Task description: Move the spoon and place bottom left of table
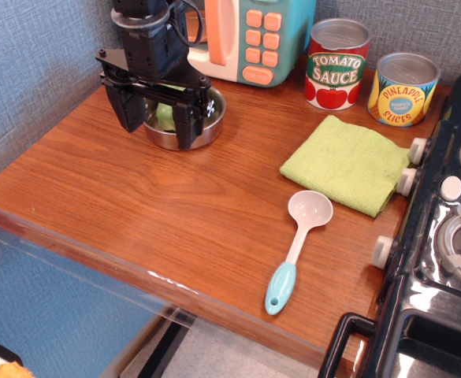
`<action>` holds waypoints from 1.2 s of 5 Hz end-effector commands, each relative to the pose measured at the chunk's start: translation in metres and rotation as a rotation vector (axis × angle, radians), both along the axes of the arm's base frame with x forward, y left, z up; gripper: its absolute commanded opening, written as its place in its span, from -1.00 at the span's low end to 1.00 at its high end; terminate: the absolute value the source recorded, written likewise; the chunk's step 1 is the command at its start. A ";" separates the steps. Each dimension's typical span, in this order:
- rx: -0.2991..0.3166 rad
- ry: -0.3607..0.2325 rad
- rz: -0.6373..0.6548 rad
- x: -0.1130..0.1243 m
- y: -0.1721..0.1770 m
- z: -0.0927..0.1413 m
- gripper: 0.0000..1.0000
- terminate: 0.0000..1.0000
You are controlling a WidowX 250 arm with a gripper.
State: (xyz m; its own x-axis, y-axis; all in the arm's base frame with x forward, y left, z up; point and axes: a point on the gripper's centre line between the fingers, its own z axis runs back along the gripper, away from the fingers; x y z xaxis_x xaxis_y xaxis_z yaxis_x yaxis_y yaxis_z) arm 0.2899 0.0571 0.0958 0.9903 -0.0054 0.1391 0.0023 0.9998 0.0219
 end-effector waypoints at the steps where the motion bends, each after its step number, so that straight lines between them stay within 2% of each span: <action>1: 0.000 0.000 0.000 0.000 0.000 0.000 1.00 -1.00; 2: -0.013 -0.021 -0.057 -0.014 -0.027 0.001 1.00 -1.00; 3: -0.022 -0.022 -0.171 -0.032 -0.068 0.001 1.00 -1.00; 4: -0.061 0.019 -0.207 -0.058 -0.111 -0.009 1.00 -1.00; 5: -0.105 0.063 -0.180 -0.077 -0.135 -0.023 1.00 -1.00; 6: -0.090 0.103 -0.147 -0.085 -0.142 -0.044 1.00 -1.00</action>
